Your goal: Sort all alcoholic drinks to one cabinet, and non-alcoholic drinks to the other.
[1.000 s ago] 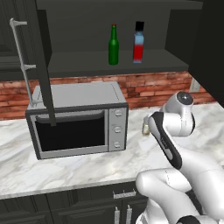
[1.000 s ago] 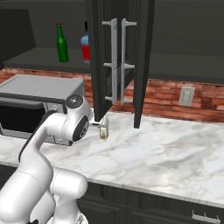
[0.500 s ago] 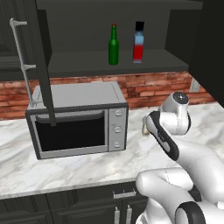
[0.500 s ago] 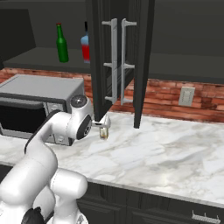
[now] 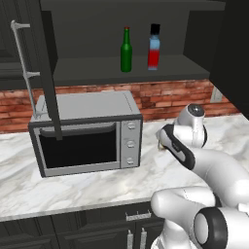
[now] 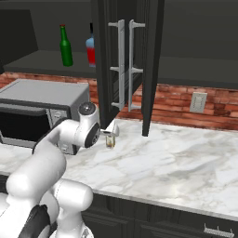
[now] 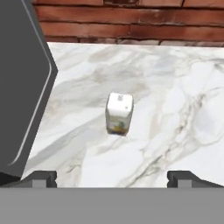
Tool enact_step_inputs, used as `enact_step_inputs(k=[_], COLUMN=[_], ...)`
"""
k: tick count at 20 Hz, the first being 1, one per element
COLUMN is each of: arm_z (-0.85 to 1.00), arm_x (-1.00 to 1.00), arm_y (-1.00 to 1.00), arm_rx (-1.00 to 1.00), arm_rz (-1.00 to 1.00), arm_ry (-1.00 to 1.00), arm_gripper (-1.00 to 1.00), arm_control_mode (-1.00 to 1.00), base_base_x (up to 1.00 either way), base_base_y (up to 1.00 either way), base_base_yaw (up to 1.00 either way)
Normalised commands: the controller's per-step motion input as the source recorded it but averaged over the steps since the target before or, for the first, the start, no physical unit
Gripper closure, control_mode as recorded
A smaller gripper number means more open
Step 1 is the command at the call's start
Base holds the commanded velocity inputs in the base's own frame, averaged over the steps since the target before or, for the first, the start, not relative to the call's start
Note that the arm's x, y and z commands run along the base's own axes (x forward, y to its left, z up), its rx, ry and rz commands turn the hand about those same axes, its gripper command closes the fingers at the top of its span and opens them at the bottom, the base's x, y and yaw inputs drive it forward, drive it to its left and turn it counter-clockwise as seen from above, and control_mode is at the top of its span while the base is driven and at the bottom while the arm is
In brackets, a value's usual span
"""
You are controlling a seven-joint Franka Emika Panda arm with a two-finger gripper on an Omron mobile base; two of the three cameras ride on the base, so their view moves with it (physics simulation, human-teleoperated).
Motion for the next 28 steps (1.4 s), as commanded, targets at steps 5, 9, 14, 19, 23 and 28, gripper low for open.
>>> enact_step_inputs(k=[5,9,14,19,23,28], arm_z=[-0.16,-0.12,-0.13,-0.12,-0.07,-0.07], arm_x=[0.18,0.15,0.13,0.11,0.12,0.12], arm_y=[-0.03,-0.01,0.0,0.0,0.0,0.0], arm_rx=[-0.01,-0.02,0.0,0.0,0.0,0.0], arm_rz=[0.0,0.0,0.0,0.0,0.0,0.0], arm_ry=[0.0,0.0,0.0,0.0,0.0,0.0], arm_gripper=[-1.0,-1.0,-1.0,-1.0,-1.0,-1.0], arm_control_mode=[-1.0,-1.0,-1.0,-1.0,-1.0,-1.0], base_base_x=[0.0,0.0,0.0,0.0,0.0,0.0], base_base_y=[0.0,0.0,0.0,0.0,0.0,0.0], base_base_yaw=[0.0,0.0,0.0,0.0,0.0,0.0])
